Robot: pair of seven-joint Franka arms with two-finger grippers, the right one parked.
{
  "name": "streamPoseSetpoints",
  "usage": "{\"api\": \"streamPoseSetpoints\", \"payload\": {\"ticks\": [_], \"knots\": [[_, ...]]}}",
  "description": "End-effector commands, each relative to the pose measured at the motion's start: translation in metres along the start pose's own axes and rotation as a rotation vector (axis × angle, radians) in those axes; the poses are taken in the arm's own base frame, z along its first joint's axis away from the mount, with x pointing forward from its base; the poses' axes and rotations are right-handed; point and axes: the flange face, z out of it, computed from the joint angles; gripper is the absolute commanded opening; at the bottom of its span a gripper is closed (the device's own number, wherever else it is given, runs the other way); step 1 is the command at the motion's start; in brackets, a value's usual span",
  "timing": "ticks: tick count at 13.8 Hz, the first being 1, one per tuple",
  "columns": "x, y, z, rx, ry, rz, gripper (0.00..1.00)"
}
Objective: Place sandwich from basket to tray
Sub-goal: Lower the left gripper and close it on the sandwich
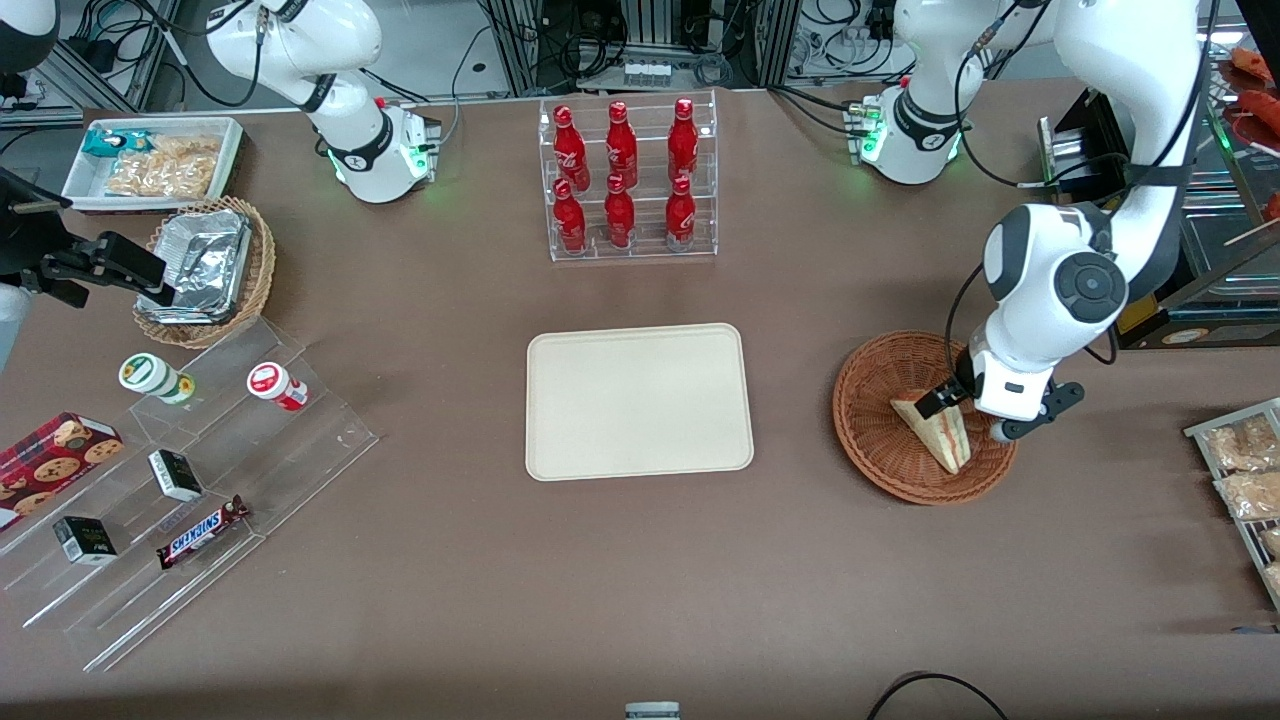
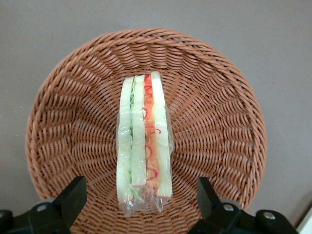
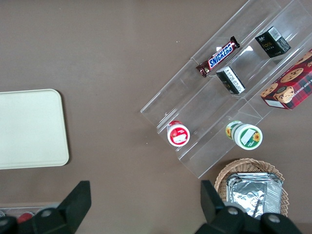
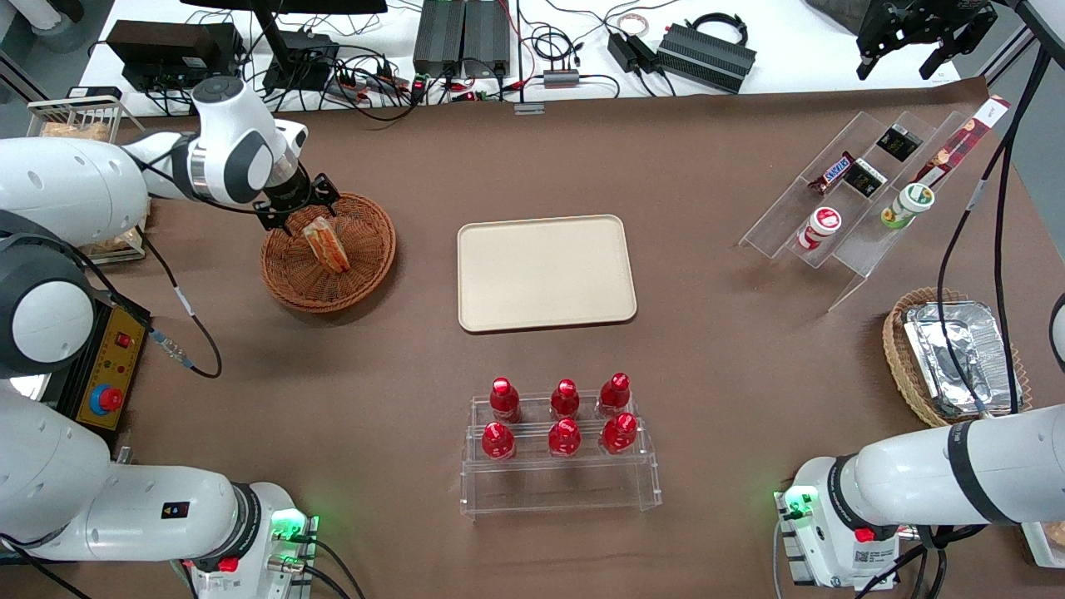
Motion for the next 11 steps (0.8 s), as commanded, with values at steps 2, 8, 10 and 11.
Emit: {"api": "streamPoseSetpoints", "payload": {"ticks": [2,8,10,11], "knots": [[-0.002,0.002,0.025,-0.014,0.01,-0.113,1.0],[-0.002,0.0,0.045,0.005,-0.018,-0.139,0.96],[-0.001,0.001,0.047,0.006,-0.02,-0.153,0.43],[0.001,0.002,0.045,0.003,-0.017,-0.151,0.23]]}}
